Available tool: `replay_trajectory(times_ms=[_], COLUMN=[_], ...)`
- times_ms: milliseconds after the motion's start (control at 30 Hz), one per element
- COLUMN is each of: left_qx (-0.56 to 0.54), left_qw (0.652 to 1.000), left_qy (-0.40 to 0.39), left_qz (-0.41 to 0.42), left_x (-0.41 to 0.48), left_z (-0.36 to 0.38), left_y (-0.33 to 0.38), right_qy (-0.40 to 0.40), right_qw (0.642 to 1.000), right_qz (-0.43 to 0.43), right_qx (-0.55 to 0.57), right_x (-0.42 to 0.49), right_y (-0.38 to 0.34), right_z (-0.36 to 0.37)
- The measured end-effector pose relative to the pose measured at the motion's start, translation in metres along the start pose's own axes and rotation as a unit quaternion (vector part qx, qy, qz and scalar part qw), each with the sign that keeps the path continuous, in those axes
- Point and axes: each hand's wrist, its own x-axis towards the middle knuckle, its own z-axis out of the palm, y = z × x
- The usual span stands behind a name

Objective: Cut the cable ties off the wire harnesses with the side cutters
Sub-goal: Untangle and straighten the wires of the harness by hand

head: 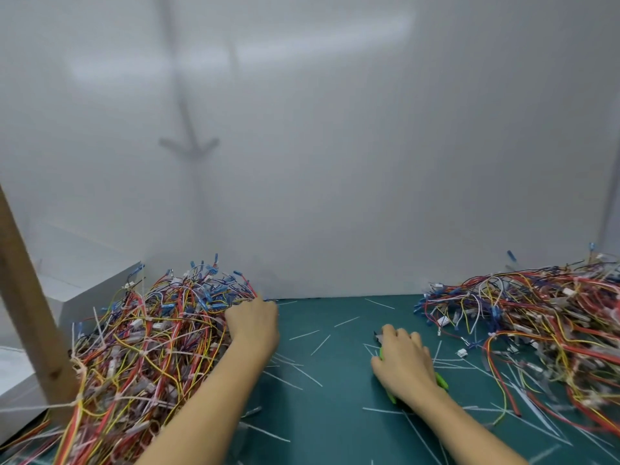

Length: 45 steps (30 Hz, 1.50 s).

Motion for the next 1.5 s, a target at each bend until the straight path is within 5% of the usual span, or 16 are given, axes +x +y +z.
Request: replay_trajectory(times_ms=[267,433,533,667,733,800,1000,1133,1267,1400,1500], left_qx=[-0.008,-0.207,-0.332,-0.502,-0.554,-0.569,-0.477,-0.392,-0.248,-0.088,-0.044], left_qw=[0.999,0.978,0.943,0.863,0.831,0.822,0.877,0.919,0.962,0.995,0.998], left_qy=[0.008,-0.012,-0.020,-0.025,-0.019,-0.018,-0.037,-0.015,0.094,-0.018,-0.033], left_qz=[0.032,0.017,-0.003,-0.045,-0.041,-0.027,0.043,0.037,-0.059,-0.045,-0.026], left_x=[-0.001,0.008,0.013,0.008,0.003,-0.001,-0.008,-0.001,0.013,0.022,0.022], left_z=[-0.009,-0.029,-0.035,-0.040,-0.040,-0.041,-0.042,-0.049,-0.051,-0.037,-0.023], left_y=[0.015,0.018,0.014,0.020,0.026,0.030,0.020,-0.001,-0.034,-0.065,-0.069], right_qy=[0.009,0.015,0.064,0.071,0.061,0.062,-0.012,-0.024,-0.052,-0.081,-0.117], right_qw=[0.998,0.997,0.992,0.899,0.868,0.876,0.928,0.903,0.886,0.893,0.905], right_qz=[0.052,0.064,-0.001,-0.056,-0.068,-0.067,-0.038,-0.004,0.004,0.003,-0.019], right_qx=[-0.027,-0.043,0.112,0.430,0.488,0.473,0.372,0.429,0.461,0.443,0.408], right_x=[0.006,0.009,0.011,0.010,0.010,0.013,0.024,0.026,0.028,0.029,0.027], right_y=[0.033,0.028,0.007,-0.043,-0.065,-0.082,-0.105,-0.112,-0.108,-0.103,-0.109], right_z=[-0.009,-0.011,-0.017,-0.049,-0.062,-0.069,-0.058,-0.045,-0.041,-0.047,-0.050])
